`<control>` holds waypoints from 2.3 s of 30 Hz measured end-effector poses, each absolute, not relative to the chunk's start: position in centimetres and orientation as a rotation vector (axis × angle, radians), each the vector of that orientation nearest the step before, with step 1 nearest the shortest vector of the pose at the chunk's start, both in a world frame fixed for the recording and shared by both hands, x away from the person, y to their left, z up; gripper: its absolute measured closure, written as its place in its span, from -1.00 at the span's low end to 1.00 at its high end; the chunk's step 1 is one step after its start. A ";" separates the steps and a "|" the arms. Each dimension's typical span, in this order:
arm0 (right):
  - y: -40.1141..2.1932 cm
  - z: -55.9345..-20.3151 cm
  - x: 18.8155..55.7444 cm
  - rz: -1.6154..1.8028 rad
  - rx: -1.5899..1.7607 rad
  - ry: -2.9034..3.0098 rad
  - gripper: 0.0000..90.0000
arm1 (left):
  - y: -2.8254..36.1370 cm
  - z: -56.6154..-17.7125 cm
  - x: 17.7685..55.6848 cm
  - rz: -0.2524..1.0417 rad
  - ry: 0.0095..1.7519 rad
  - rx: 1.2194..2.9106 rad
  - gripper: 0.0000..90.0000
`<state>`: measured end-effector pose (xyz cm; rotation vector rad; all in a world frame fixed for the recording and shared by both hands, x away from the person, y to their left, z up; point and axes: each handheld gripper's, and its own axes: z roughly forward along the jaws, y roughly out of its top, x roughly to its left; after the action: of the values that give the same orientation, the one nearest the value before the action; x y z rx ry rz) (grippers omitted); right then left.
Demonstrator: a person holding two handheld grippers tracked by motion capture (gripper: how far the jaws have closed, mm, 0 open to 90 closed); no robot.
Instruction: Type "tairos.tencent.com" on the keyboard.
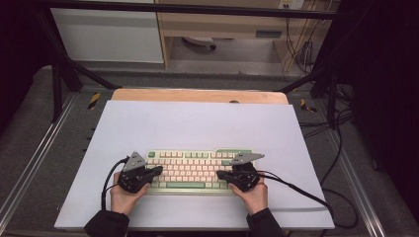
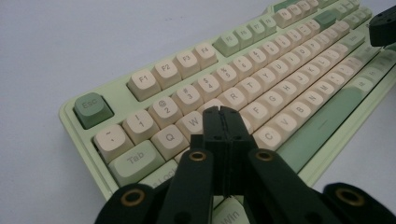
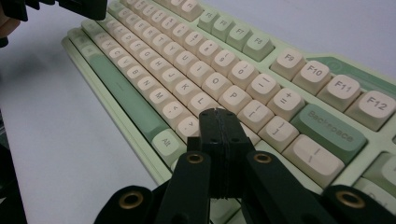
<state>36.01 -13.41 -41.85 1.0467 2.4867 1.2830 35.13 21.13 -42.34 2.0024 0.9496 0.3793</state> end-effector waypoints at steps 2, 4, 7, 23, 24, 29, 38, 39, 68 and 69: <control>-13.1 -41.9 36.1 1.282 1.049 2.493 1.00 | 21.1 -42.4 35.1 0.378 0.948 2.003 1.00; -12.7 -42.0 36.1 1.279 1.042 2.500 1.00 | 21.1 -42.3 35.1 0.379 0.948 2.003 1.00; -12.2 -42.0 36.2 1.269 1.022 2.518 1.00 | 21.1 -42.4 35.1 0.379 0.950 2.003 1.00; -10.8 -43.1 36.2 1.268 1.001 2.540 1.00 | 21.1 -42.4 35.1 0.380 0.949 2.010 1.00; -10.8 -43.1 36.2 1.267 1.003 2.542 1.00 | 21.0 -42.4 35.1 0.381 0.948 2.011 1.00; -10.6 -43.4 36.3 1.255 0.999 2.544 1.00 | 21.0 -42.4 35.1 0.380 0.946 2.011 1.00; -10.7 -43.3 36.2 1.256 1.010 2.543 1.00 | 21.0 -42.4 35.1 0.378 0.946 2.012 1.00; -10.8 -43.2 36.2 1.263 1.006 2.519 1.00 | 21.0 -42.4 35.1 0.378 0.947 2.012 1.00; -15.2 -41.9 36.2 1.287 1.092 2.448 1.00 | 19.2 -42.1 35.2 0.380 0.919 2.028 1.00; -15.2 -41.9 36.2 1.284 1.091 2.447 1.00 | 19.1 -42.0 35.2 0.379 0.914 2.030 1.00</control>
<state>36.21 -15.23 -41.92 1.0906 2.4465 1.2839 35.25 19.08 -42.02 2.0301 0.9140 0.3790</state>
